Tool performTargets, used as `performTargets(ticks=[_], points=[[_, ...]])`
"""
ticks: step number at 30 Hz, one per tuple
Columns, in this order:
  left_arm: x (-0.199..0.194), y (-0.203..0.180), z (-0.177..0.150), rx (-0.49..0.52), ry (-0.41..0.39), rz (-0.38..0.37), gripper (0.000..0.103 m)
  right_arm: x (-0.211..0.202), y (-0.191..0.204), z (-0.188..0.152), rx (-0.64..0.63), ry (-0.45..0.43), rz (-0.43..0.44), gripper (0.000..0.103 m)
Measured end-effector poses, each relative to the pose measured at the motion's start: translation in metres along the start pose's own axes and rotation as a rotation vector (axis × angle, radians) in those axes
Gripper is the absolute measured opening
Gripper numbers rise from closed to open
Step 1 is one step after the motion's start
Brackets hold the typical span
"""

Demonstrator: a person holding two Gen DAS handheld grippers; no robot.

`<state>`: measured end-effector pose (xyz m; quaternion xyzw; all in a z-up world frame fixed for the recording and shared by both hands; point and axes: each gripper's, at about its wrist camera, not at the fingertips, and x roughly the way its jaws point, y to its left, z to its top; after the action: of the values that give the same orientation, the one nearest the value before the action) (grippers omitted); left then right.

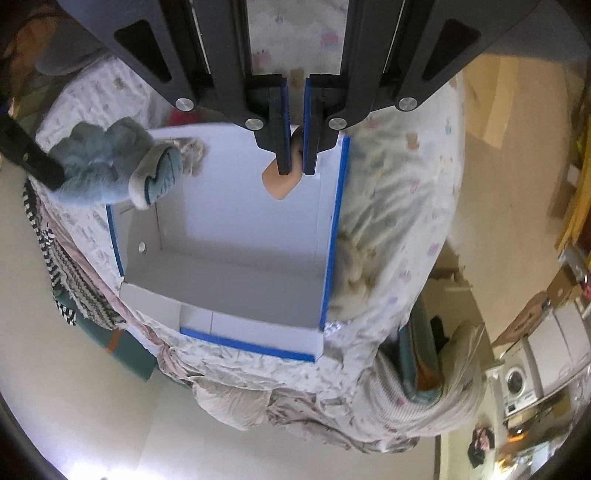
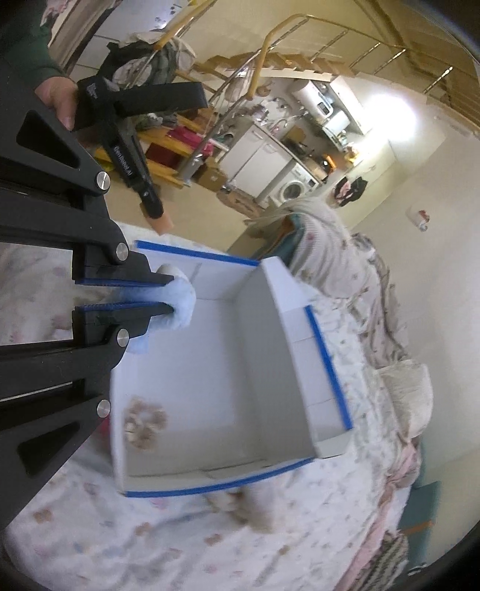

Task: Organize soft objects
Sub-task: 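Lower both held items into the box and open both grippers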

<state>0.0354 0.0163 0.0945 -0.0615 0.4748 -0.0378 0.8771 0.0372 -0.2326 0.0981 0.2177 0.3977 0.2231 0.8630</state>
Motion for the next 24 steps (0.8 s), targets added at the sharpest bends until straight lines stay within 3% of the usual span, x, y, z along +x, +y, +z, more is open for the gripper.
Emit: performTargets(ticks=[6,12,24], points=[[0.011,-0.021,0.029,0.074,-0.023,0.03,0.005,0.016,-0.009,0.024,-0.022,-0.048,-0.035,0.009],[0.039,-0.034,0.047,0.131,-0.027,0.064,0.005,0.046,-0.035,0.023,-0.002,-0.062,-0.039,0.009],[0.113,-0.04,0.034,0.163,0.033,0.068,0.006,0.088,-0.074,0.008,0.064,0.028,-0.101,0.009]])
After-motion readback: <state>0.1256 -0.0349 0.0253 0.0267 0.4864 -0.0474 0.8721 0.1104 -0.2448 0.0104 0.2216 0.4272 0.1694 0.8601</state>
